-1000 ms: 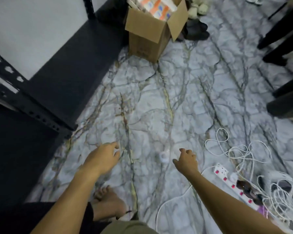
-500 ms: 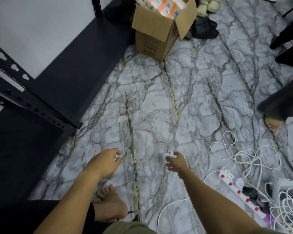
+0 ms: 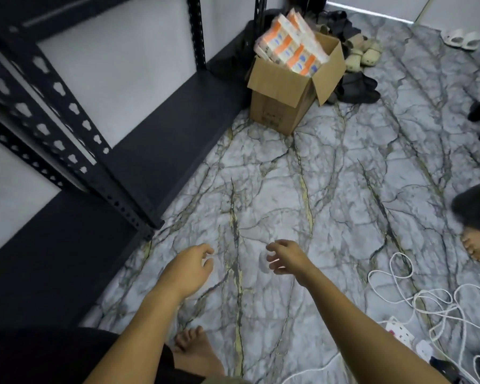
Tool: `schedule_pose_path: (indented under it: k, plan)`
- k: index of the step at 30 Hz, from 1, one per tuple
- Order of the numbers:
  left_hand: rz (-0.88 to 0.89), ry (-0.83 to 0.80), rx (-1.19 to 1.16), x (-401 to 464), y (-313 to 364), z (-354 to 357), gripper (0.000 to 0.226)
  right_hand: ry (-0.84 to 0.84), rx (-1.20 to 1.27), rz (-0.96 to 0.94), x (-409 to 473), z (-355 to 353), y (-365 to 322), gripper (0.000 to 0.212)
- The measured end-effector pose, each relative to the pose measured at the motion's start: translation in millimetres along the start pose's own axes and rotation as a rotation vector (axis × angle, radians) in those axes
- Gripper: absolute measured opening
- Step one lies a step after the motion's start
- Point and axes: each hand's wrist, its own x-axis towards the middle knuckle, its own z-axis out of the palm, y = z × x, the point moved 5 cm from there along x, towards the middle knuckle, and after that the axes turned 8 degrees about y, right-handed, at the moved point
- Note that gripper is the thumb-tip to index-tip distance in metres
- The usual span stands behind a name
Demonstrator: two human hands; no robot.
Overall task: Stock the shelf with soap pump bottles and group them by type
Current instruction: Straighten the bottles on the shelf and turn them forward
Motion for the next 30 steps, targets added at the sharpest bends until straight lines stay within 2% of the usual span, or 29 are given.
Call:
schedule_pose_path:
  k: [2,8,16,20,26,30]
  plan:
    - [0.005,0.089,-0.046,-1,1,-19,0.031,-0.048,-0.044,-0.069,-13,14,-38,0.019]
    - [0.047,0.368,-0.199,-21,2,-103,0.036,-0.171,-0.178,-0.353,-69,70,-165,0.026]
    - [0.104,0.683,-0.341,-81,-3,-233,0.068,-0.334,-0.301,-0.768,-202,152,-314,0.037]
    - [0.137,0.837,-0.392,-123,-8,-291,0.074,-0.429,-0.295,-0.865,-272,191,-363,0.033]
    - [0.168,1.047,-0.426,-190,-20,-361,0.074,-0.589,-0.288,-0.970,-363,240,-411,0.040]
    - [0.190,1.159,-0.444,-226,-28,-391,0.067,-0.636,-0.270,-1.034,-413,264,-433,0.039]
